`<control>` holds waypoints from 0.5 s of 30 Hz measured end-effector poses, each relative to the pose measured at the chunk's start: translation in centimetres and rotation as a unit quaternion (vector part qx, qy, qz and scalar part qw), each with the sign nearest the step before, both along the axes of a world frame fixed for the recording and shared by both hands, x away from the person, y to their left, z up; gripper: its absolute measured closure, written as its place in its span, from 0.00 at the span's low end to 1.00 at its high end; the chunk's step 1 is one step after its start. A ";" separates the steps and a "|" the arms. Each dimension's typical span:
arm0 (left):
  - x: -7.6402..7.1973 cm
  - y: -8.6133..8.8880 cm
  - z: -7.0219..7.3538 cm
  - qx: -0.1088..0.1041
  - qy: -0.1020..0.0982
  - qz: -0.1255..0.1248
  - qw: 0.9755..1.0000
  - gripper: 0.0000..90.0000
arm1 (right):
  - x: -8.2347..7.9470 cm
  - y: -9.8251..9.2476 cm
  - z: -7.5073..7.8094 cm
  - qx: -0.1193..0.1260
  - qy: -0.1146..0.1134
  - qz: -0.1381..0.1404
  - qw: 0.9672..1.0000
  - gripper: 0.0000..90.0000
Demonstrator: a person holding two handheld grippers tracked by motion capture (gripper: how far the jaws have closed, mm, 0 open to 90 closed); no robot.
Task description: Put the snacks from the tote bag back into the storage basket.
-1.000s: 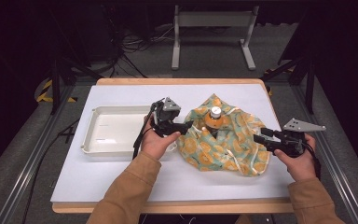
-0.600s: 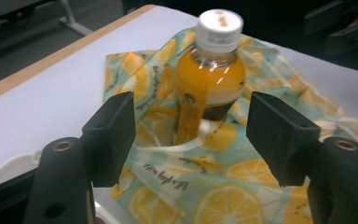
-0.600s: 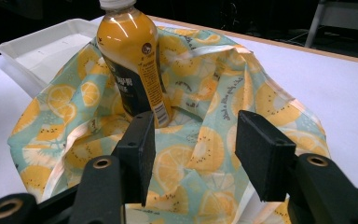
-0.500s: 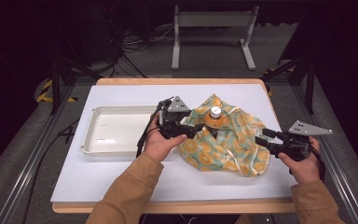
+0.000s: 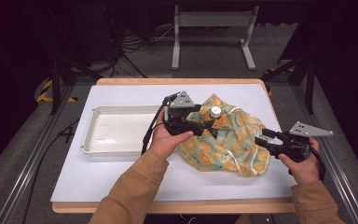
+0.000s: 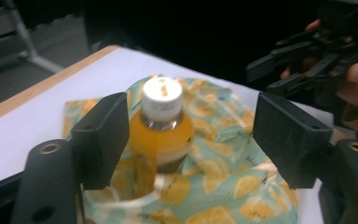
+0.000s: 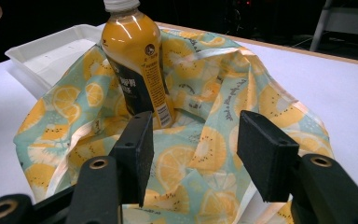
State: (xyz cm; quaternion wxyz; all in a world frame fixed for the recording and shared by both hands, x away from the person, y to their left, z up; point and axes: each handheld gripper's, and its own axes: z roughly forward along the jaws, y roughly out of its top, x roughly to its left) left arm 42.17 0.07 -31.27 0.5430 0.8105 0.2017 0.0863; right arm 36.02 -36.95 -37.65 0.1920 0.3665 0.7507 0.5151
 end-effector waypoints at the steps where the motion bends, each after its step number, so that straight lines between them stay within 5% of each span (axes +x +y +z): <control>1: 0.2 -0.2 -0.1 -0.003 0.000 -0.002 1.000 0.30 | 0.0 0.0 0.0 0.000 0.001 -0.001 1.000 0.52; 15: 2.9 -2.0 -1.7 -0.032 0.021 -0.004 0.999 0.30 | 0.0 -0.2 -0.3 0.006 -0.001 -0.002 1.000 0.51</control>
